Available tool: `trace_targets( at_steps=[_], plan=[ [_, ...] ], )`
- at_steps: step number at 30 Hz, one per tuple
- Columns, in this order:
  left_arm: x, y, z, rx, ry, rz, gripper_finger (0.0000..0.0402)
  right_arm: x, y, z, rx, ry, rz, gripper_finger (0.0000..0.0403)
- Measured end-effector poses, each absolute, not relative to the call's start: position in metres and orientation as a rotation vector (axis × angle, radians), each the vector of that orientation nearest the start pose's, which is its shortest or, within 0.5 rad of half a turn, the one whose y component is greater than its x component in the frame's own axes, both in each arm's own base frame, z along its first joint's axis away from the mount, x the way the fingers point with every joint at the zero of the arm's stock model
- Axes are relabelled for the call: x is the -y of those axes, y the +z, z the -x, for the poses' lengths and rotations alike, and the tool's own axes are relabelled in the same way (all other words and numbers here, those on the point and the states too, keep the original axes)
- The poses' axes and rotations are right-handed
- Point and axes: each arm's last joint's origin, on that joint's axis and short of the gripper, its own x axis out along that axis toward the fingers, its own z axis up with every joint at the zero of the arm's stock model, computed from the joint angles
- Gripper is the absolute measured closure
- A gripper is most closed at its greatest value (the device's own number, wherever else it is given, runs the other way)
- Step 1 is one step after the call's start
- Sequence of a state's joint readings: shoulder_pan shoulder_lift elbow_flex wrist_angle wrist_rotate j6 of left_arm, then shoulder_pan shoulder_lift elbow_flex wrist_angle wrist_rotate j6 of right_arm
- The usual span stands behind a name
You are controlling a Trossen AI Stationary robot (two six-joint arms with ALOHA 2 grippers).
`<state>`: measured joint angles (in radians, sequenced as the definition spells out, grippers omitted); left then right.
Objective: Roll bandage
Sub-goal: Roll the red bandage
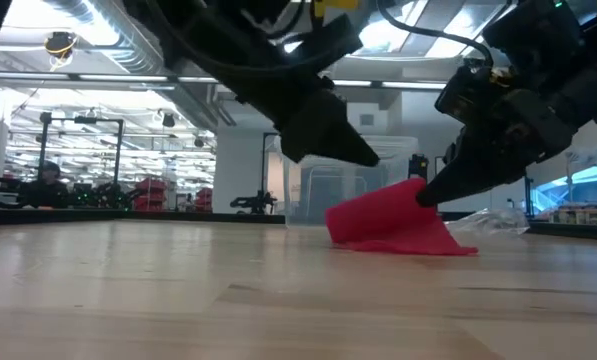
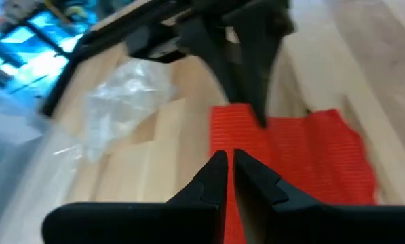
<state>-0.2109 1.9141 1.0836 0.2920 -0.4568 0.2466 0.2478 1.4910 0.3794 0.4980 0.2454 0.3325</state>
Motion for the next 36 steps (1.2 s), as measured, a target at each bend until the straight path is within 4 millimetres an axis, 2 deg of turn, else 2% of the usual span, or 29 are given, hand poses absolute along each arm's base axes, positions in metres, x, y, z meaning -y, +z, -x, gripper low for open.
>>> trace_targets(
  at_steps=[9, 18, 22, 32, 36],
  plan=[
    [0.055, 0.138, -0.403, -0.561, 0.109, -0.362, 0.0384, -0.051, 0.118, -0.234, -0.582, -0.138, -0.225, 0.0372],
    [0.044, 0.137, -0.405, -0.561, 0.142, -0.312, 0.0384, -0.053, 0.124, -0.232, -0.589, -0.068, -0.274, 0.0279],
    [0.044, 0.136, -0.405, -0.567, 0.143, -0.313, 0.0384, -0.052, 0.132, -0.225, -0.617, -0.051, -0.272, 0.0254],
    [0.043, 0.135, -0.404, -0.571, 0.149, -0.308, 0.0384, -0.048, 0.163, -0.205, -0.590, -0.015, -0.289, 0.0247],
    [0.043, 0.136, -0.405, -0.569, 0.148, -0.310, 0.0384, -0.047, 0.164, -0.207, -0.559, -0.057, -0.277, 0.0246]
  ],
)
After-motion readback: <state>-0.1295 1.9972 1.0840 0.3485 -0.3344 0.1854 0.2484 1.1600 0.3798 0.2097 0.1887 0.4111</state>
